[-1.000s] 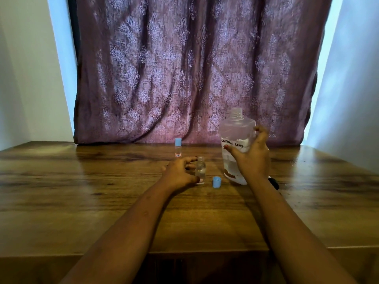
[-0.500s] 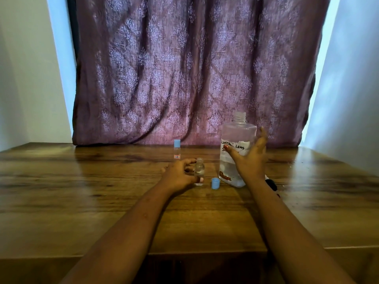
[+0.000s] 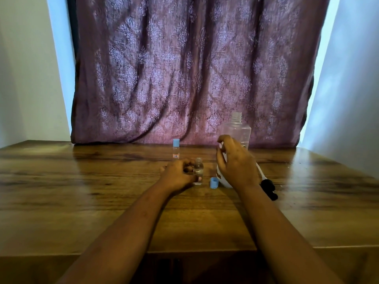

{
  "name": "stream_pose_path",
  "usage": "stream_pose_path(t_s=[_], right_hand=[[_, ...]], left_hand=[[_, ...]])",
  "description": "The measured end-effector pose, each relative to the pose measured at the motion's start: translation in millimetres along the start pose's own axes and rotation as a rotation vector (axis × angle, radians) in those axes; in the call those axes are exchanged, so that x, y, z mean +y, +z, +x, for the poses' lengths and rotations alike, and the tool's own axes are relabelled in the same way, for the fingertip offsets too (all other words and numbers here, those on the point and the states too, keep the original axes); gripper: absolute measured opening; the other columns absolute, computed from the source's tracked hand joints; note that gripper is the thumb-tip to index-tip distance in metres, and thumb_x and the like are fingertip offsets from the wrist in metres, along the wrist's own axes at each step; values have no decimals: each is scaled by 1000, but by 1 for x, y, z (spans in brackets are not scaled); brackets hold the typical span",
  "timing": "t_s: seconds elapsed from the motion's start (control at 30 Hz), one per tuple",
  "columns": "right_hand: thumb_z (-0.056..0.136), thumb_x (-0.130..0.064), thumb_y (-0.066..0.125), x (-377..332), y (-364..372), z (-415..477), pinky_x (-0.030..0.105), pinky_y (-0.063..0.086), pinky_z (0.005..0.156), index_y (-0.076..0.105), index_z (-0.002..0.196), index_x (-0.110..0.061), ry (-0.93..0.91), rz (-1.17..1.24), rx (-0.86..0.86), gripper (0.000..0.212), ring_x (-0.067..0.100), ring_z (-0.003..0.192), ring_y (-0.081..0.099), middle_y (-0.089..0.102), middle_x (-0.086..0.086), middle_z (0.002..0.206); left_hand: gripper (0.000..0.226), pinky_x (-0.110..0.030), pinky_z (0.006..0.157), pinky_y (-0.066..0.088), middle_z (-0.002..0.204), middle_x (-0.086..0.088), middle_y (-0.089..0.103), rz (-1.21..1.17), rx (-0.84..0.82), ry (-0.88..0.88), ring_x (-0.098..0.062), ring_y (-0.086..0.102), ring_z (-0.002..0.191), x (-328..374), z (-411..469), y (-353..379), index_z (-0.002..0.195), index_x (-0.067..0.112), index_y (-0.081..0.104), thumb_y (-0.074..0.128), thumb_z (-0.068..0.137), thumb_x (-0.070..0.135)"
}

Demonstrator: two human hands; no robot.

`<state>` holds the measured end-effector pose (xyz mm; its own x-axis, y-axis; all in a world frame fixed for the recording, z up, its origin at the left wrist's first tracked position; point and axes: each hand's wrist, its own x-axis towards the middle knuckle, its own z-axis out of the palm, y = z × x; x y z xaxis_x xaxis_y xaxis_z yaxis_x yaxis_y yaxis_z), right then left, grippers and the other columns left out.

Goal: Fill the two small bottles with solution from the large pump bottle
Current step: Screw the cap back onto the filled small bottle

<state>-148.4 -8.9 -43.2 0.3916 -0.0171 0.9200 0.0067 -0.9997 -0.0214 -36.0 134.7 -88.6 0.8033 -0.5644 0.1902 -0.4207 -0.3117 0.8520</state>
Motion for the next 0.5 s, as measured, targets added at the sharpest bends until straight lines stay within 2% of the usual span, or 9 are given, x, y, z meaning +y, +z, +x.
stream_pose_path(t_s=[0.13, 0.17, 0.23, 0.3, 0.33, 0.47, 0.5], right_hand=[[82, -15, 60, -3, 4, -3, 24, 44, 40, 56, 88, -12, -115, -56, -99, 8, 13, 51, 52, 62, 1, 72], [82, -16, 59, -7, 6, -2, 29, 47, 40, 55, 86, -11, -124, -50, -159, 8, 17, 51, 55, 63, 4, 71], [88, -21, 52, -14, 10, -2, 34, 50, 52, 54, 92, -10, -74, -83, -356, 12, 26, 64, 62, 65, 8, 78], [93, -28, 45, -18, 13, -3, 34, 48, 66, 55, 100, -12, -6, -154, -536, 21, 27, 82, 63, 66, 9, 92], [93, -31, 43, -19, 12, -3, 33, 47, 68, 56, 100, -13, 24, -164, -589, 22, 25, 84, 62, 65, 8, 95], [92, -32, 48, -18, 11, -5, 31, 48, 71, 55, 88, -16, 90, -180, -712, 18, 19, 83, 58, 63, 6, 97], [91, -33, 50, -18, 10, -5, 32, 49, 73, 54, 88, -16, 88, -196, -730, 18, 20, 85, 58, 63, 6, 98]], left_hand=[[41, -61, 109, 45, 103, 14, 76, 26, 23, 18, -23, 69, 110, 4, -1, 2, 86, 71, 60, 77, 55, 51], [40, -63, 108, 45, 102, 12, 76, 31, 36, 30, -24, 70, 108, 4, 0, 2, 88, 67, 63, 77, 57, 47], [37, -65, 107, 46, 103, 6, 77, 21, 56, 42, -27, 71, 105, 5, -2, 1, 100, 48, 69, 80, 68, 35], [32, -61, 105, 51, 106, 2, 77, -14, 53, 33, -26, 72, 104, 3, -1, -1, 108, 31, 70, 80, 80, 18], [31, -60, 103, 53, 107, 2, 76, -26, 48, 27, -24, 72, 104, 3, -1, -2, 106, 30, 70, 80, 81, 15], [36, -61, 108, 46, 102, 10, 78, 17, 64, 19, -21, 71, 105, 3, -1, -3, 95, 54, 68, 78, 63, 40], [35, -60, 109, 45, 103, 10, 77, 25, 58, 17, -20, 71, 106, 1, 0, -3, 94, 54, 68, 78, 63, 41]])
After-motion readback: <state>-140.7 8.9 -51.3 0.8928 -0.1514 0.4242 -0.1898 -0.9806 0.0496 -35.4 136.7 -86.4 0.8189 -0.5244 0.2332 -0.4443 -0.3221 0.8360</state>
